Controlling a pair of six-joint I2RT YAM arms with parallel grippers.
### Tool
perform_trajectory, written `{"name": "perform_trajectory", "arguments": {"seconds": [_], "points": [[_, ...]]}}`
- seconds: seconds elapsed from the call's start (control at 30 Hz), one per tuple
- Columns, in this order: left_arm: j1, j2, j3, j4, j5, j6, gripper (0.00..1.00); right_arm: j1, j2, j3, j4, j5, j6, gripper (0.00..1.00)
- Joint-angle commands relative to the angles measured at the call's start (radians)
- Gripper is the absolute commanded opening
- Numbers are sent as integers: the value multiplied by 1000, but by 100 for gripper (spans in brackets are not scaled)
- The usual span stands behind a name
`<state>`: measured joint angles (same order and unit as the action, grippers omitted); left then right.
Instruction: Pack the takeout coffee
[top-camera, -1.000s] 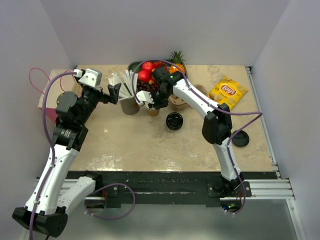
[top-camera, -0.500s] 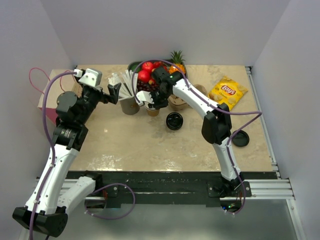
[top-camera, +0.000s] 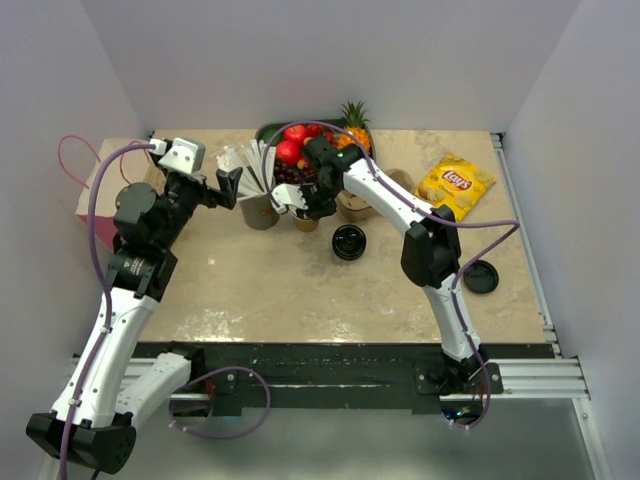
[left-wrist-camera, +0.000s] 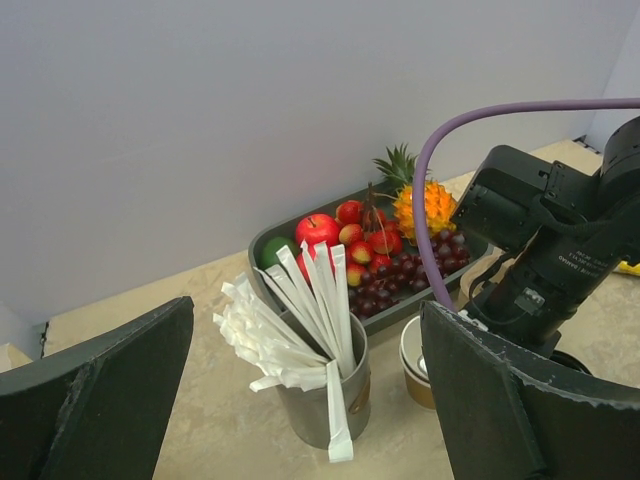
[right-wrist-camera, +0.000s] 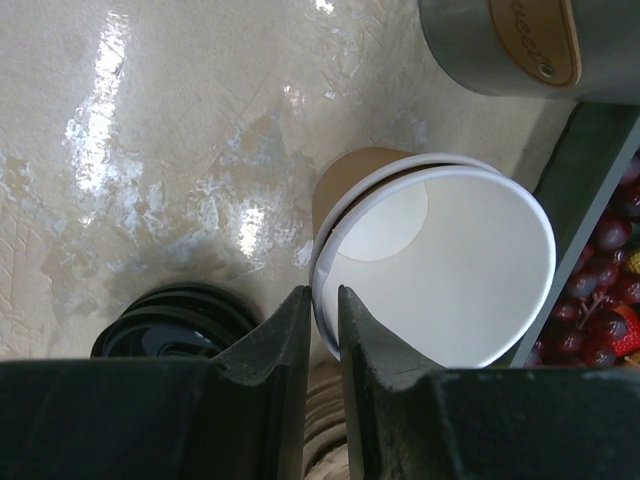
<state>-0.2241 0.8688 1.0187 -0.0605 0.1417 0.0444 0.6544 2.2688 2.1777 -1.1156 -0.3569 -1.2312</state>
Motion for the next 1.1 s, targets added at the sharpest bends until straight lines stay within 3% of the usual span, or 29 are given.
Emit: {"name": "perform_trajectory", "arguments": {"seconds": [0.0, 0.17, 0.43, 0.87, 1.07], "points": [[6, 1, 1, 45, 2, -14, 99, 4, -5, 53, -27, -1, -1, 22], [8, 4, 0, 44, 4, -15, 99, 4, -14, 73, -32, -5, 4, 26], [12, 7, -3, 82, 10, -23, 99, 4, 1, 74, -39, -4, 4, 24], [11, 13, -2, 80, 13, -25, 99, 4, -20, 90, -26, -10, 25, 2], [12, 15, -2, 79, 9, -23, 99, 8, -72, 76, 80, 12, 98, 0]]}}
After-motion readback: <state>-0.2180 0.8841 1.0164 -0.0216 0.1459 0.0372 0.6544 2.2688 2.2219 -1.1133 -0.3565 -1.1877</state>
